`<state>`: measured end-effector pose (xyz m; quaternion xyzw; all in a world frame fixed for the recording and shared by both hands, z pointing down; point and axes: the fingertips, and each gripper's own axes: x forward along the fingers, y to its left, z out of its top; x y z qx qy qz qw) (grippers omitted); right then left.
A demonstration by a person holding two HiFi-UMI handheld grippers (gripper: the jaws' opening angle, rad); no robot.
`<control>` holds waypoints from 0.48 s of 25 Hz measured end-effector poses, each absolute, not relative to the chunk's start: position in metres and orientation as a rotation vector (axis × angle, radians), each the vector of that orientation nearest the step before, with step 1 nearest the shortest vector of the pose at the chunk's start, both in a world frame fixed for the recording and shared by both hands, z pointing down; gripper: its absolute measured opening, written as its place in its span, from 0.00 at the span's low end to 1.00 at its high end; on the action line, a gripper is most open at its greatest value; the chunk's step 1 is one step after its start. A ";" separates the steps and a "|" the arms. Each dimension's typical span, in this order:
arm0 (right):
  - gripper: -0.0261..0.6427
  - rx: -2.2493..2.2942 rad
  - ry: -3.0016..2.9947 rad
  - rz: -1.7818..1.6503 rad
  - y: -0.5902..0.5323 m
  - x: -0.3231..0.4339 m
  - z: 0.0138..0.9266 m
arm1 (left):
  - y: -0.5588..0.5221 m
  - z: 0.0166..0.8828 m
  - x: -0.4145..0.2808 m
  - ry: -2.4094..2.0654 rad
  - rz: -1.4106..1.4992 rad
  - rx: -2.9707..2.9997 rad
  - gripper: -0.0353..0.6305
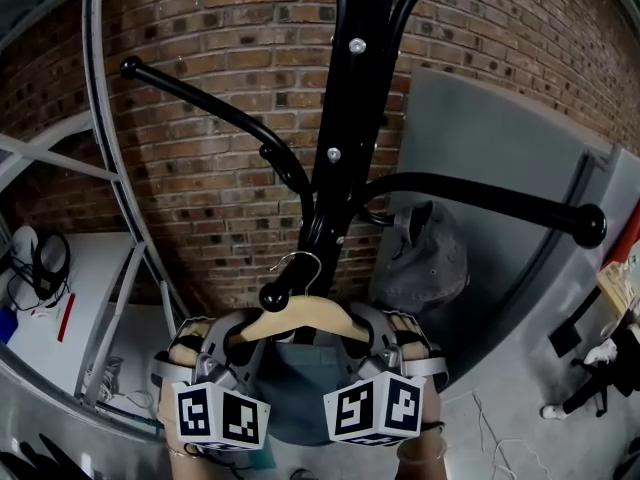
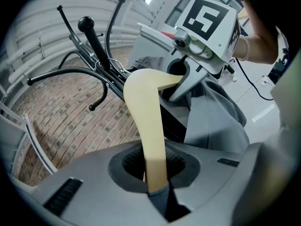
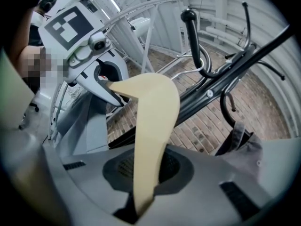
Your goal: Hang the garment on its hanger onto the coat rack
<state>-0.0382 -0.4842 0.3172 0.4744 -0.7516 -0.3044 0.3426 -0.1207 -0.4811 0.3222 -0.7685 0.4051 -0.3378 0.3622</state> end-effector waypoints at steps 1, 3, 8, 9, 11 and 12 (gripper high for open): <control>0.10 1.232 -1.961 -0.792 -0.484 -0.039 0.317 | -0.481 0.322 -0.121 1.046 -0.869 -1.976 0.12; 0.10 1.233 -1.976 -0.791 -0.484 -0.039 0.317 | -0.482 0.321 -0.121 1.053 -0.860 -1.968 0.12; 0.10 1.227 -2.005 -0.790 -0.483 -0.039 0.317 | -0.483 0.319 -0.120 1.059 -0.823 -1.981 0.14; 0.10 1.226 -2.012 -0.789 -0.482 -0.040 0.317 | -0.483 0.318 -0.120 1.060 -0.814 -1.980 0.16; 0.10 1.226 -2.021 -0.793 -0.480 -0.041 0.316 | -0.482 0.317 -0.121 1.066 -0.795 -1.971 0.18; 0.10 1.227 -2.023 -0.795 -0.480 -0.041 0.316 | -0.482 0.316 -0.121 1.070 -0.787 -1.969 0.18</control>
